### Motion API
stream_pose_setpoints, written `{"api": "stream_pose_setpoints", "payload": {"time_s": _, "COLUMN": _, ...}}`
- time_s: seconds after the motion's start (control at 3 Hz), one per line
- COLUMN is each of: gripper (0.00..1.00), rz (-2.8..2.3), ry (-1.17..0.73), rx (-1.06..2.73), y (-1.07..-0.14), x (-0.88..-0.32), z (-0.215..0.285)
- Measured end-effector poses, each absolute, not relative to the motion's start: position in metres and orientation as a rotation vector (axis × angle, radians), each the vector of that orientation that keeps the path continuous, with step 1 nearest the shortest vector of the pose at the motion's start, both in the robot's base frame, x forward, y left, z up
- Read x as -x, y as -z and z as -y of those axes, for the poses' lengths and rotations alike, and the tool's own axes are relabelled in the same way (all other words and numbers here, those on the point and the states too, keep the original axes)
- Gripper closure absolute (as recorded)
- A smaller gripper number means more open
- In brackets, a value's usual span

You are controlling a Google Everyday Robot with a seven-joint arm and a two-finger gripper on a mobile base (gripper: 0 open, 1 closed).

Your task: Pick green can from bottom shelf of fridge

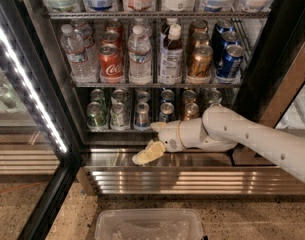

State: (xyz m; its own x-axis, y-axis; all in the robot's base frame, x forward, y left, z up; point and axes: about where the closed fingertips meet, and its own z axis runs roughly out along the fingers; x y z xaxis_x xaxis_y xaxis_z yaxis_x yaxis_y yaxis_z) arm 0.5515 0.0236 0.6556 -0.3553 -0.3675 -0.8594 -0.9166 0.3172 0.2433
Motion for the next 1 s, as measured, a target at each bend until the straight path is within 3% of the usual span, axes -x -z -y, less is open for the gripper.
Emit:
{"api": "stream_pose_setpoints", "payload": {"time_s": 0.67, "gripper": 0.0, "rz": -1.839, "ry": -1.073, "rx": 1.101, "y": -0.647, "x": -0.554, "z": -0.045}}
{"api": "stream_pose_setpoints", "payload": {"time_s": 1.0, "gripper": 0.0, "rz": -1.75, "ry": -1.227, "rx": 1.073, "y": -0.63, "x": -0.562, "z": -0.094}}
